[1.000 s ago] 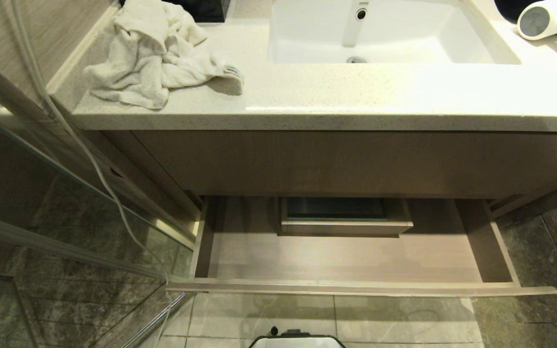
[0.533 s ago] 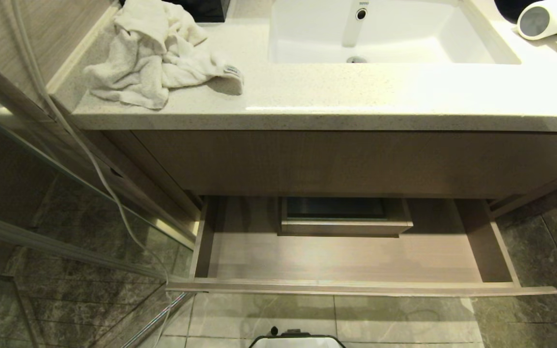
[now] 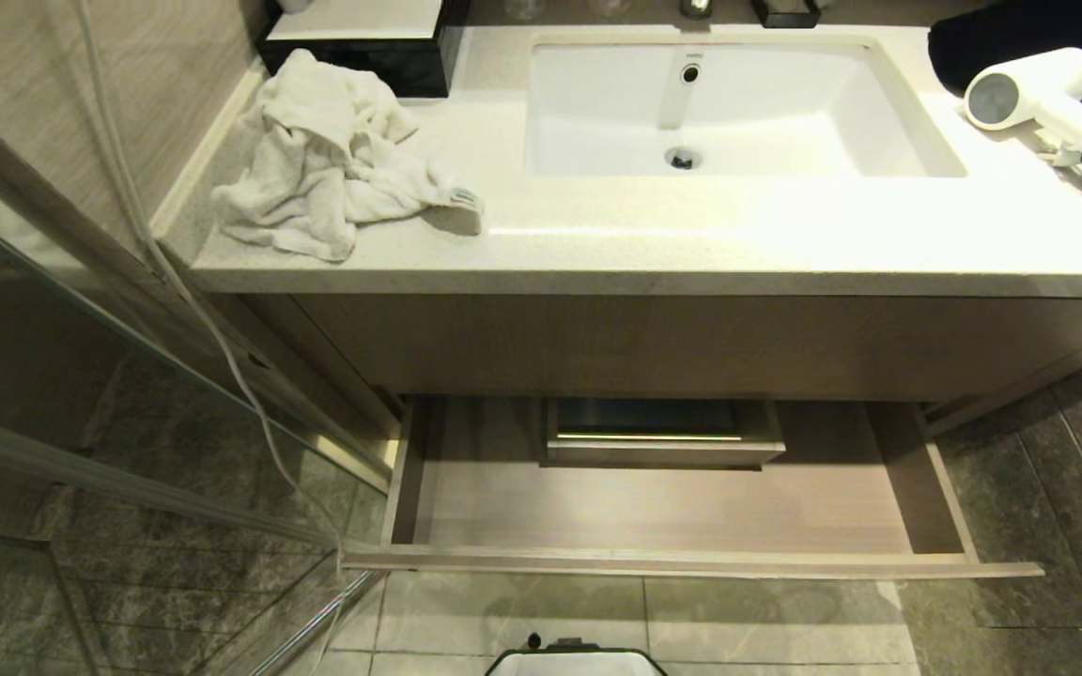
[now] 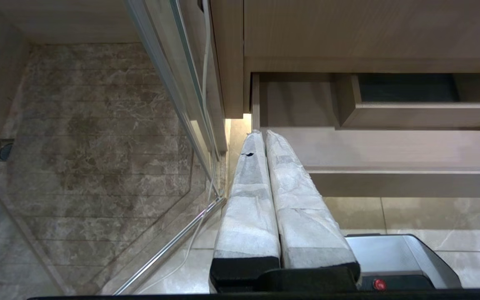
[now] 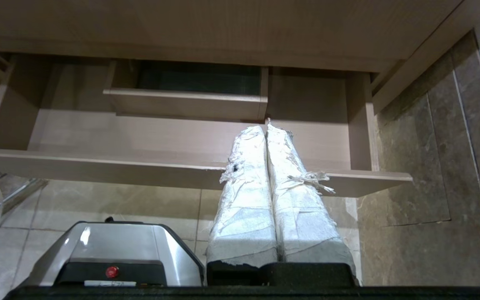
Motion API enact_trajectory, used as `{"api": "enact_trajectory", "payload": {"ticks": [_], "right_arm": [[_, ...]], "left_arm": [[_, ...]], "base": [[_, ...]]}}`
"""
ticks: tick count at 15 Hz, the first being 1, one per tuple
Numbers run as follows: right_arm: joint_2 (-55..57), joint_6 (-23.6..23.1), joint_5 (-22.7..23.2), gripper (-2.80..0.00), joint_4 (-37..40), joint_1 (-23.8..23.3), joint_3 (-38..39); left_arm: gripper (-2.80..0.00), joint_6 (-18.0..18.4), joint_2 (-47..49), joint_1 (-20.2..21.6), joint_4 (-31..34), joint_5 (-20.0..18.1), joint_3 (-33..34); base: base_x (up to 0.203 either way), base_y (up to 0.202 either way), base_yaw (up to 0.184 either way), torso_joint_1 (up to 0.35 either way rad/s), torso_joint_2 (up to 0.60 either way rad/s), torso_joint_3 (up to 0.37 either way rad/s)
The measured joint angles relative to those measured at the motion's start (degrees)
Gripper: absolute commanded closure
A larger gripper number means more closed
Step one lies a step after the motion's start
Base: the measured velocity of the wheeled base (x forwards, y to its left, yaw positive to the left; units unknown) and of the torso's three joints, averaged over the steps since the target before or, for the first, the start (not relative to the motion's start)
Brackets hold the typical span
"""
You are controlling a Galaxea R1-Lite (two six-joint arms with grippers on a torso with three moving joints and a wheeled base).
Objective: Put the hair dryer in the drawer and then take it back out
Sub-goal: Pick up the hairdryer
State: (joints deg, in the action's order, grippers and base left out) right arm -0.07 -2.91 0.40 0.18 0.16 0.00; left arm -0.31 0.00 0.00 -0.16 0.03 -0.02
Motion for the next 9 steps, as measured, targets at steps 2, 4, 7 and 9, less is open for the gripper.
{"api": "enact_trajectory", "payload": {"ticks": [2,4,7,9], "right_arm": [[0.00,0.04,0.01,0.00,0.02,0.00,0.00],[0.00,-0.02,0.01,0.00,0.02,0.00,0.00],[0.00,0.00,0.01,0.00,0.03,0.00,0.00],[0.00,-0.10,0.09,0.00,0.02,0.00,0.00]], "left_arm": [[0.00,-0.02,0.00,0.00,0.00,0.02,0.00],[0.00,-0.02,0.00,0.00,0.00,0.03,0.00],[0.00,-0.01,0.00,0.00,-0.03,0.00,0.02],[0.00,-0.02,0.00,0.00,0.00,0.00,0.02]], "base": [[0.000,0.000,0.000,0.200,-0.39,-0.193],[0.000,0.000,0.000,0.183,-0.35,-0.175],[0.000,0.000,0.000,0.181,-0.34,-0.167],[0.000,0.000,0.000,0.163,-0.32,-0.156]]}}
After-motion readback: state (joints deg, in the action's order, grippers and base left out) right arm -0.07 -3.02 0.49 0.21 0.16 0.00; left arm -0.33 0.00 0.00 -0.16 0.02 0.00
